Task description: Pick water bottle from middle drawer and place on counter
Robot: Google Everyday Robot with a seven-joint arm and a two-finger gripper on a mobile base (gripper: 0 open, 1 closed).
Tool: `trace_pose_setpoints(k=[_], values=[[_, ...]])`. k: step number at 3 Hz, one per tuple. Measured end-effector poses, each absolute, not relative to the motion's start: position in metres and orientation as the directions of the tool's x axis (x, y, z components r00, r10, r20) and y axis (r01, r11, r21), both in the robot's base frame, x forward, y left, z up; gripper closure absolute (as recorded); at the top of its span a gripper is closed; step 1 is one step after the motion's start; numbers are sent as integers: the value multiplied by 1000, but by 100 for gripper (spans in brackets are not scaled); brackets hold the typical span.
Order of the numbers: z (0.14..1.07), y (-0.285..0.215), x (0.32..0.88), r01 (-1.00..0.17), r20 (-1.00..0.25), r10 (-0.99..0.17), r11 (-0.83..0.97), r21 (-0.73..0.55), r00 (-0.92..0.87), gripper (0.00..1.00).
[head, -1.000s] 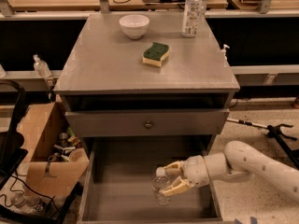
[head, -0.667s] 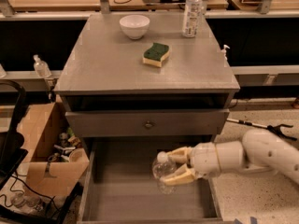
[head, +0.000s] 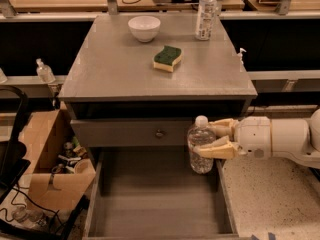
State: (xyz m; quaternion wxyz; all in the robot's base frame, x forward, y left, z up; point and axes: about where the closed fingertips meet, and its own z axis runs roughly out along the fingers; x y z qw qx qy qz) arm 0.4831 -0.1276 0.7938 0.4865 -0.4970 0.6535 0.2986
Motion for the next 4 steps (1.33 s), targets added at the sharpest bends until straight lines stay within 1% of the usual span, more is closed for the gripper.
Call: trace_pose_setpoints(k=[1,2,3,4], values=[[794,-127,483,-941,-934,-357,326,-91,-33,100],[860,-137,506,-926,-959,-274,376,-34,-76,100],[929,-151,536,-898,-972,-214,440,-12,-92,100],[991,-159,580,-870,-979,-190,491,-35,-68,100]])
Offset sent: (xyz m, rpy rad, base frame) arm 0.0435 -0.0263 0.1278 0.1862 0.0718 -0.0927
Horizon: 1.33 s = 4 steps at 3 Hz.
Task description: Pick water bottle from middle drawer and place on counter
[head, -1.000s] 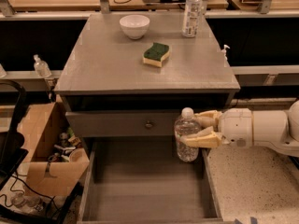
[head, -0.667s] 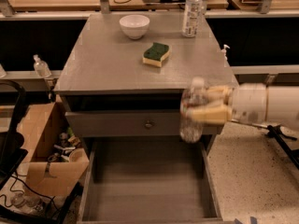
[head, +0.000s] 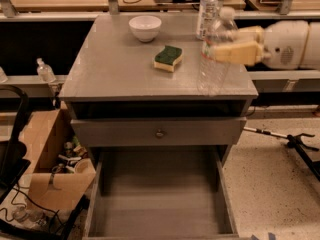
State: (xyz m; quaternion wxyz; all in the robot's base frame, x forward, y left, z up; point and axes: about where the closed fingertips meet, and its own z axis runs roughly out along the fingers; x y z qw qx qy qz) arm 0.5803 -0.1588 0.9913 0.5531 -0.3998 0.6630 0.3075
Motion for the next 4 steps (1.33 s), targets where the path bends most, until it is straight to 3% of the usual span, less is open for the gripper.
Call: trace_pose_setpoints(k=[2,3,4], values=[[1058,-171,699,-783,-956,-289,582,-220,53,100],[1030,-185,748,-744,-946,-325,635,-211,-9,100],[1000,-200,771,-716,-957,-272,688,-117,-104,100]])
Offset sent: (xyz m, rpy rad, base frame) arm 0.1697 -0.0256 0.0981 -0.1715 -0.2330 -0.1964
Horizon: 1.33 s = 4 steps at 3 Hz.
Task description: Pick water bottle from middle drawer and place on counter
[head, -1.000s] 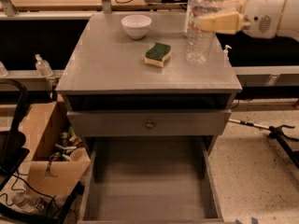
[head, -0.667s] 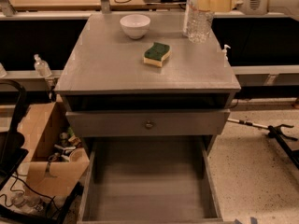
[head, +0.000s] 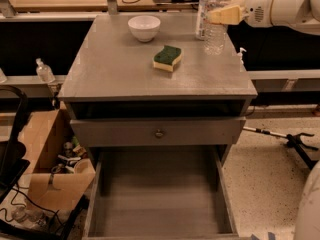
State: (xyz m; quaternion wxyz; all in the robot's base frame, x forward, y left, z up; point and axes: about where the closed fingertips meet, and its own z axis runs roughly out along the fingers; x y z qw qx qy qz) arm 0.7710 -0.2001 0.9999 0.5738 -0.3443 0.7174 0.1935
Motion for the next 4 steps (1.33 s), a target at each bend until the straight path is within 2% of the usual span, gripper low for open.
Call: trace_pose_setpoints(k=[2,3,4], values=[[932,-220,793,-693,-967,-141,719,47,-213,100],[919,-219,791,-708,-970,-151,706,29,-190,100],[921,-219,791,-708,-970,-151,706,29,-190,82]])
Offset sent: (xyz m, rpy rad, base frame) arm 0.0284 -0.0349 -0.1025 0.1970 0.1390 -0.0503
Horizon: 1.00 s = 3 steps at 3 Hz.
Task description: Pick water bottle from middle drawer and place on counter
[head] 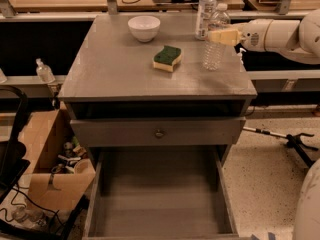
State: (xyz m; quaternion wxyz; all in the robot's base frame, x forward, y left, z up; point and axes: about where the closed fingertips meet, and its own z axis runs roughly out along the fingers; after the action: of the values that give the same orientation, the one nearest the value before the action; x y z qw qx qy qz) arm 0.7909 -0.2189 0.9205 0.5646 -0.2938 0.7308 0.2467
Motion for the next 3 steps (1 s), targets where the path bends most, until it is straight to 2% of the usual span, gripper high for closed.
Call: trace_pose_setpoints(k=[1,3], values=[[921,-219,791,-708,-970,-151,706,29,-190,51],[919,-215,792,-712,-970,-151,702,31,-191,4]])
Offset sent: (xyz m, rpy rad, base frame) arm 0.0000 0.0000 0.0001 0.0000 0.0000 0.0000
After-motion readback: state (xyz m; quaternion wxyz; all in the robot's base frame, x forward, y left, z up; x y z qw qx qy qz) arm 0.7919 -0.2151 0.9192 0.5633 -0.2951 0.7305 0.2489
